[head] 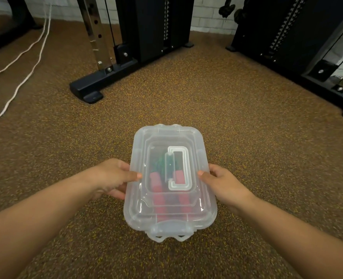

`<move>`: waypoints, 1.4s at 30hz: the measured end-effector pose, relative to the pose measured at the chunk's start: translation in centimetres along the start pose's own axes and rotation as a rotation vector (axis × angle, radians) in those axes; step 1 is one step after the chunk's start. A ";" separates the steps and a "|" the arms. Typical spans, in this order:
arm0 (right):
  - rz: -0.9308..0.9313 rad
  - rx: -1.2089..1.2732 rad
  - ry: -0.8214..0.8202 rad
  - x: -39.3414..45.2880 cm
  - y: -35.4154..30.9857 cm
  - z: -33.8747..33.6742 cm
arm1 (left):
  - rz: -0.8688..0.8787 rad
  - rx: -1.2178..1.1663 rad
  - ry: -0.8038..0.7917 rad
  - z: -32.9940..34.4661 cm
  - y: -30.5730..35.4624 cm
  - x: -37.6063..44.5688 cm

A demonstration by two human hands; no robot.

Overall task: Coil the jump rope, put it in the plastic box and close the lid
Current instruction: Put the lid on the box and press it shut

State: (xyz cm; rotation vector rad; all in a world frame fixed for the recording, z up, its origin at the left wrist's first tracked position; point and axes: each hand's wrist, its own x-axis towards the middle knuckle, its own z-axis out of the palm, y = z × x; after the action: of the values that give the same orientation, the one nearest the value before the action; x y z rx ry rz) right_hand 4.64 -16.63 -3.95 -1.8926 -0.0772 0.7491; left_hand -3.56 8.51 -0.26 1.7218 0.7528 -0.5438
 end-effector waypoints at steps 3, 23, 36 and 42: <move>-0.051 -0.046 0.037 -0.7 -0.4 0.4 | 0.062 0.021 0.039 0.5 0.0 0.0; 0.316 0.463 -0.126 -8.2 4.9 3.4 | 0.807 1.388 -0.032 7.0 -3.3 -2.5; -0.505 -1.009 -0.075 -8.7 2.4 1.4 | 0.739 1.282 -0.123 6.4 -2.6 -2.5; -0.663 -1.176 -0.124 -6.0 3.0 1.0 | 0.700 1.257 -0.155 6.3 -2.4 -2.3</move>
State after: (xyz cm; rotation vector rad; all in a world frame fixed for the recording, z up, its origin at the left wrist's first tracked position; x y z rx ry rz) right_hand -1.51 -19.47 -3.99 -2.6251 -1.4068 0.3320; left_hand -6.76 2.38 -1.90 2.8289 -0.4949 -0.6794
